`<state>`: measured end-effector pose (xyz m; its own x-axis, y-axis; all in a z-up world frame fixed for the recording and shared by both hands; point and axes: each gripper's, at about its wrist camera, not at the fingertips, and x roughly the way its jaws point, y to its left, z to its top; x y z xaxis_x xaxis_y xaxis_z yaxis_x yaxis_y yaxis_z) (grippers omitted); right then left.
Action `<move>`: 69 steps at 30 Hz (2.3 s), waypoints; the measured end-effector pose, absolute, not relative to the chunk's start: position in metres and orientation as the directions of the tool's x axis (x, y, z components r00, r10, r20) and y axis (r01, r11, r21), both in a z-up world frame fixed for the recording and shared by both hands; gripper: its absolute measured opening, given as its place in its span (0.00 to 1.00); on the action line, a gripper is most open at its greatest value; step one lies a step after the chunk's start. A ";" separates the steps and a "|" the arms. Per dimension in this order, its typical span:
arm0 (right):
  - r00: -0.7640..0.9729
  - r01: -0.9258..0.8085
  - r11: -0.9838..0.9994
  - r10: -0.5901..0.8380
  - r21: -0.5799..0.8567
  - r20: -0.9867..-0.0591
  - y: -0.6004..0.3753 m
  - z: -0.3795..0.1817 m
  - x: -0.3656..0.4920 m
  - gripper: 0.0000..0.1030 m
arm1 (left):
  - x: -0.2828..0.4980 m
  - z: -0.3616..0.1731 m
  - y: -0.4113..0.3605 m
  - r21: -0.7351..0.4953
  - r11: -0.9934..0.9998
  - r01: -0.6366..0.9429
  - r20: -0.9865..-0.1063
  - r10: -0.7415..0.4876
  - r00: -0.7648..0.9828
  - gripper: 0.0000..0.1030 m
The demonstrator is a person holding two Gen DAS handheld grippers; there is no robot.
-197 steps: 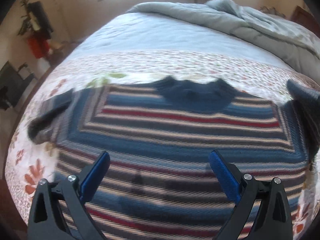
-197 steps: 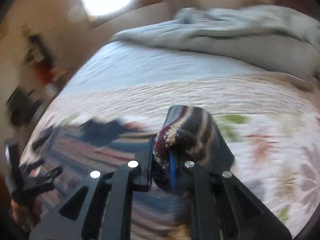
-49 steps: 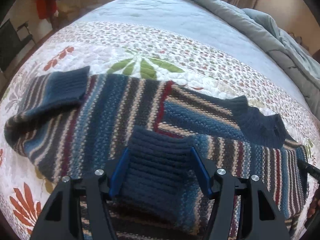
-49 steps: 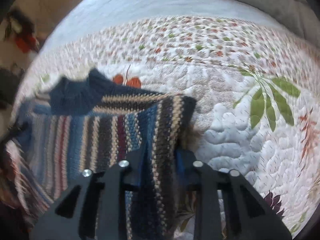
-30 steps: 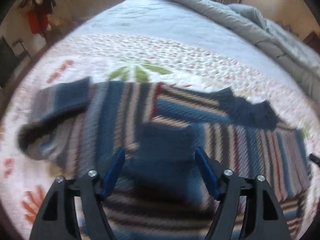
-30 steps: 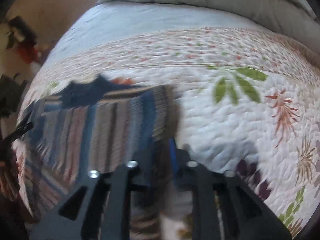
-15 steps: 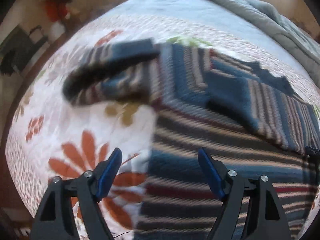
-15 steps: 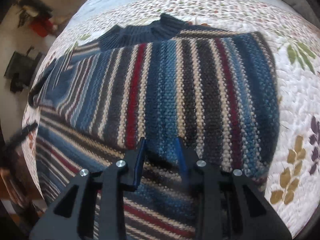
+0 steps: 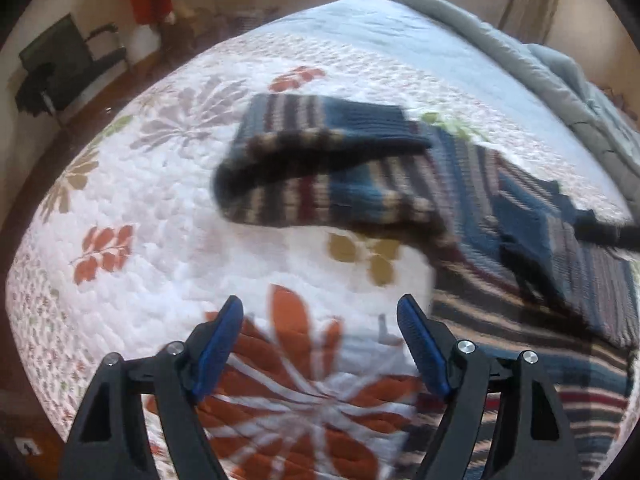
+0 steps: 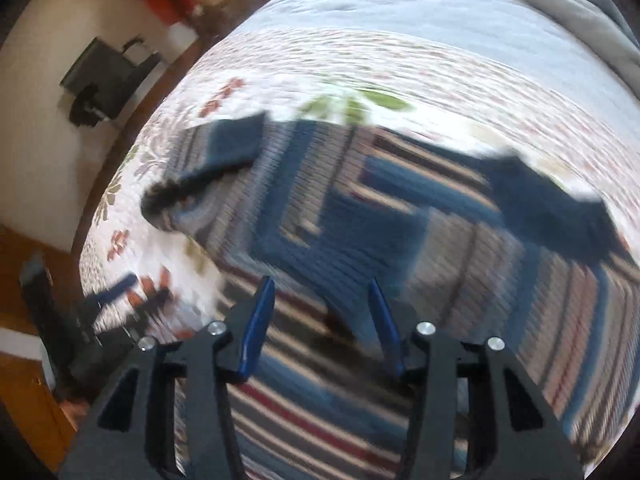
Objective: Fold small clothes
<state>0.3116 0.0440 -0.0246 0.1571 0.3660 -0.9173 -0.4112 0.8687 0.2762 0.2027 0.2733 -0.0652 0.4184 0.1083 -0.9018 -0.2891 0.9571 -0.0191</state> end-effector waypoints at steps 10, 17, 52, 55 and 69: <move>0.100 -0.423 0.884 0.266 0.201 -0.959 0.165 -0.061 0.373 0.59 | 0.219 -0.078 0.315 0.004 0.931 -0.364 -0.913 0.152 0.378 0.81; 0.092 -0.414 0.890 0.249 0.191 -0.964 0.181 -0.074 0.386 0.64 | 0.213 -0.076 0.346 -0.043 0.856 -0.514 -0.896 0.194 0.399 0.81; 0.379 -0.185 0.977 0.170 0.105 -0.910 -0.160 0.029 0.312 0.20 | 0.236 -0.066 0.228 0.020 0.943 -0.333 -0.876 0.177 0.448 0.84; 0.387 -0.110 0.990 0.127 0.091 -0.913 -0.206 0.017 0.306 0.20 | 0.239 -0.067 0.209 -0.004 0.957 -0.291 -0.875 0.138 0.464 0.85; 0.354 0.057 0.998 0.000 0.021 -0.935 -0.256 -0.041 0.268 0.47 | 0.250 -0.089 0.172 0.016 0.986 -0.167 -0.910 0.084 0.405 0.86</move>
<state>0.2676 -0.2563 -0.0410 0.3540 -0.0004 -0.9353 0.0573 0.9981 0.0212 0.2495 0.1716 -0.0894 0.4051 0.0837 -0.9104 -0.1675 0.9857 0.0161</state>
